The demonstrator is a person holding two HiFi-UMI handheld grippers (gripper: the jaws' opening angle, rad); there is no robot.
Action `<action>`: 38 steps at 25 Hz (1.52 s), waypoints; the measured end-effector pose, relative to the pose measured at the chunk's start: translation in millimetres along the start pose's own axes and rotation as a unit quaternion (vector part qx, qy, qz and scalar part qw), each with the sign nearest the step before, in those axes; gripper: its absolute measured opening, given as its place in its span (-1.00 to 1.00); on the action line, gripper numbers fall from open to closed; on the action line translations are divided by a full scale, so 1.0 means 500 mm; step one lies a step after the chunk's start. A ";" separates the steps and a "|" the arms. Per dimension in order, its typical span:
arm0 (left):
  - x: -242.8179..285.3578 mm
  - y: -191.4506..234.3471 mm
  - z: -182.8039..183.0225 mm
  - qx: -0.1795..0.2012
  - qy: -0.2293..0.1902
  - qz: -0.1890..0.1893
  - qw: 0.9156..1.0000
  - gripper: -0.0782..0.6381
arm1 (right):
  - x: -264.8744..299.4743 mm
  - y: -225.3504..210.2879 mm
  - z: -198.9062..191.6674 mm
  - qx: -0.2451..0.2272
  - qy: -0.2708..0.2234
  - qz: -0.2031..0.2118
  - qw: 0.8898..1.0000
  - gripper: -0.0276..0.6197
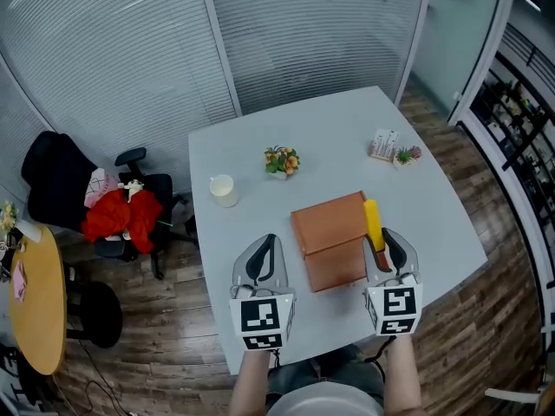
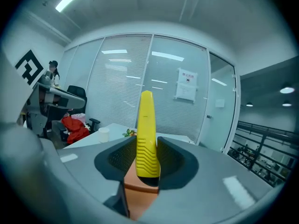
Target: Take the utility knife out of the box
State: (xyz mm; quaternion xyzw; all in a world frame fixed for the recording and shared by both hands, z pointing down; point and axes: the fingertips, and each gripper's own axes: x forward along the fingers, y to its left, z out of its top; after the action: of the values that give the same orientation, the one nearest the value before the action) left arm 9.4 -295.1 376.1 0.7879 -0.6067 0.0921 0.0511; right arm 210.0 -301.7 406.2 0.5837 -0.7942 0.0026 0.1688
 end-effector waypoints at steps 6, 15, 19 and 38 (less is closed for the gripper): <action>-0.008 0.000 0.049 0.006 -0.028 0.003 1.000 -0.78 | -0.022 -0.012 0.053 0.010 -0.040 -0.019 0.999 -0.40; -0.027 -0.007 0.093 0.004 -0.055 0.002 0.998 -0.78 | -0.062 -0.037 0.099 0.041 -0.081 -0.045 0.995 -0.40; -0.031 -0.014 0.104 0.001 -0.060 0.000 0.998 -0.78 | -0.074 -0.043 0.110 0.058 -0.089 -0.043 0.993 -0.40; -0.029 -0.018 0.117 0.000 -0.069 -0.007 0.998 -0.78 | -0.093 -0.059 0.127 0.073 -0.104 -0.052 0.991 -0.40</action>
State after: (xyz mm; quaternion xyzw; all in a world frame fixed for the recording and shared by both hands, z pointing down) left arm 19.5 -290.1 316.0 0.7966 -0.6033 0.0367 0.0100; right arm 232.7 -280.9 328.2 0.6319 -0.7739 -0.0089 0.0418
